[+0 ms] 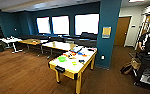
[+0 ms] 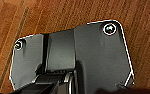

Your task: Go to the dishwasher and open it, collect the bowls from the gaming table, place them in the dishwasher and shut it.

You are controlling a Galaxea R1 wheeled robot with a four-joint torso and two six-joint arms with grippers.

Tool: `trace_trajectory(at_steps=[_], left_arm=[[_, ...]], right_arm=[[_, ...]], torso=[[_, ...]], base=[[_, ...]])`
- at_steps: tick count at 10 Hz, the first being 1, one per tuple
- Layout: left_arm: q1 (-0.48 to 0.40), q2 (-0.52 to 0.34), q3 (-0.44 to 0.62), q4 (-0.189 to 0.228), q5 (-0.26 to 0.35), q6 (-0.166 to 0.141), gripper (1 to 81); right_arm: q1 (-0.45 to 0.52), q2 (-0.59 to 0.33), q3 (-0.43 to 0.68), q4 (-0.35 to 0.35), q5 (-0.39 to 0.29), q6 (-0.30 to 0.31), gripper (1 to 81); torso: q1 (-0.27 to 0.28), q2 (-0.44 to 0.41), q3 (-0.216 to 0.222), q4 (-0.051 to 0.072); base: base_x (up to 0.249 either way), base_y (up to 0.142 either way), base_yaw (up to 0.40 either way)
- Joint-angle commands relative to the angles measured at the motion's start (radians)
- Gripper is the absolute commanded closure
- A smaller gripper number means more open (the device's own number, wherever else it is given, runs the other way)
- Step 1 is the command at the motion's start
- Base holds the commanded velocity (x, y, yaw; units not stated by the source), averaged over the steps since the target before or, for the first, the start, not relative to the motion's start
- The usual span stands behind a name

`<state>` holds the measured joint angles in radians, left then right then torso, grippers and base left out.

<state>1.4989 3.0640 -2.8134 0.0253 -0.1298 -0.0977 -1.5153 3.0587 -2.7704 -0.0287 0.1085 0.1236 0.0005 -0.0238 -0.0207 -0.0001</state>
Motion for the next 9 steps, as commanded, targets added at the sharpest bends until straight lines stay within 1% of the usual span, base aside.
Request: trace_trajectory(at_steps=[1, 2, 9], left_arm=[[-0.053, -0.004, -0.003, -0.004, 0.045, 0.006, 1.0], [-0.053, -0.004, -0.003, -0.004, 0.045, 0.006, 1.0], [-0.053, -0.002, -0.003, -0.004, 0.045, 0.004, 1.0]], right_arm=[[0.054, 0.001, 0.005, -0.005, -0.046, -0.001, 1.0], [0.053, 0.002, 0.005, -0.005, -0.046, -0.001, 1.0], [0.053, 0.001, 0.003, -0.005, -0.046, -0.001, 1.0]], torso=[[0.0, 0.0, 0.0, 0.0], [0.0, 0.0, 0.0, 0.0], [0.001, 0.0, 0.0, 0.0]], base=[[0.156, 0.0, 0.0], [0.156, 0.0, 0.0], [0.156, 0.081, 0.0]])
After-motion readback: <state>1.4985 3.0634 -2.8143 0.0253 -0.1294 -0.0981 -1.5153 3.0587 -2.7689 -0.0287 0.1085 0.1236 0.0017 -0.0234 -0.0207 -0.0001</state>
